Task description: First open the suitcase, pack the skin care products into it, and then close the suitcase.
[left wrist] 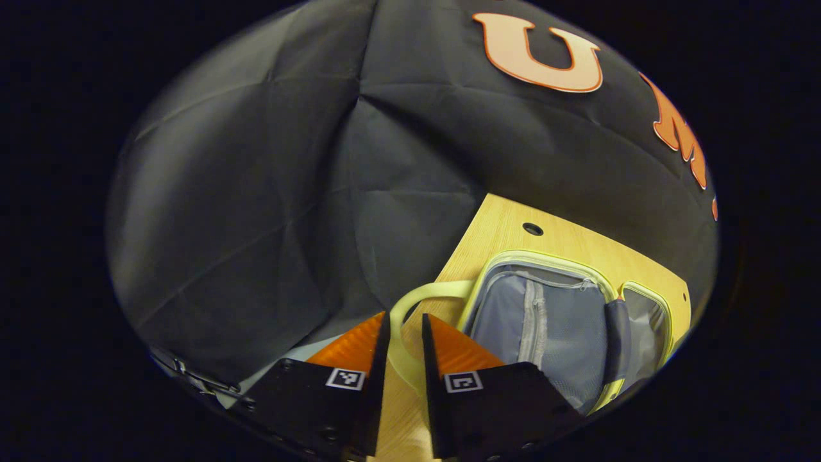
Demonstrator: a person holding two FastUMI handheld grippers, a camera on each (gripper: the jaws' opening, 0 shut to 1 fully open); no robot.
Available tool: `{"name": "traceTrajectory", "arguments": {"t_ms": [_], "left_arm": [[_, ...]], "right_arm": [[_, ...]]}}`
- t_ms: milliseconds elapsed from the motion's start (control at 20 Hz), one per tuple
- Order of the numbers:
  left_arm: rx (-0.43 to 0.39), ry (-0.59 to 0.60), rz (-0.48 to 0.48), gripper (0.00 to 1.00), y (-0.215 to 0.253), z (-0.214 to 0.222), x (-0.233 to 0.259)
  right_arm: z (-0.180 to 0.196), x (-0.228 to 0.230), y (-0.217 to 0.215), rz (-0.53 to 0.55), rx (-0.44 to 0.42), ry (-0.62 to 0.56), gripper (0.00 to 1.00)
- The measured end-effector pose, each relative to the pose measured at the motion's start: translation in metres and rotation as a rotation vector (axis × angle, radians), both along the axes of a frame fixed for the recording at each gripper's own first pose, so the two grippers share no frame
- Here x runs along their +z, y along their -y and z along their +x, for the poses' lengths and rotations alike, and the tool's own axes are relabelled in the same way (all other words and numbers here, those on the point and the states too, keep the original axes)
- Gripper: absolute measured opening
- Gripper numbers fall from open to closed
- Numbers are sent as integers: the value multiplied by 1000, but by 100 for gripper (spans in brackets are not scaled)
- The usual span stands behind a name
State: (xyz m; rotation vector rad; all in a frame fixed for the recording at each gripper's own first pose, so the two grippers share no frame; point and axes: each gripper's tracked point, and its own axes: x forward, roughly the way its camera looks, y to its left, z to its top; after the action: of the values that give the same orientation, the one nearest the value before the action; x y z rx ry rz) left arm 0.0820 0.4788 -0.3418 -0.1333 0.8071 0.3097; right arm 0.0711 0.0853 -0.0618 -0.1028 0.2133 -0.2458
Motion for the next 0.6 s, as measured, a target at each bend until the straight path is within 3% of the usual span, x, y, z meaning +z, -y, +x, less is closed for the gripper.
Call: {"name": "traceTrajectory", "arguments": {"t_ms": [50,100,200,250,300,600], "left_arm": [[-21,27,21,41,11,1,16],[-48,55,34,43,23,5,31],[-111,122,71,56,59,10,72],[-154,143,93,75,80,14,85],[-190,168,115,81,96,16,104],[-377,274,141,84,214,23,159]], "right_arm": [[0,-1,3,6,-2,0,95],[-2,-2,7,13,-2,4,95],[-6,-5,15,23,-3,8,96],[-8,-8,21,27,-3,8,95],[-10,-11,25,34,3,6,96],[-25,-23,60,22,37,-3,96]]}}
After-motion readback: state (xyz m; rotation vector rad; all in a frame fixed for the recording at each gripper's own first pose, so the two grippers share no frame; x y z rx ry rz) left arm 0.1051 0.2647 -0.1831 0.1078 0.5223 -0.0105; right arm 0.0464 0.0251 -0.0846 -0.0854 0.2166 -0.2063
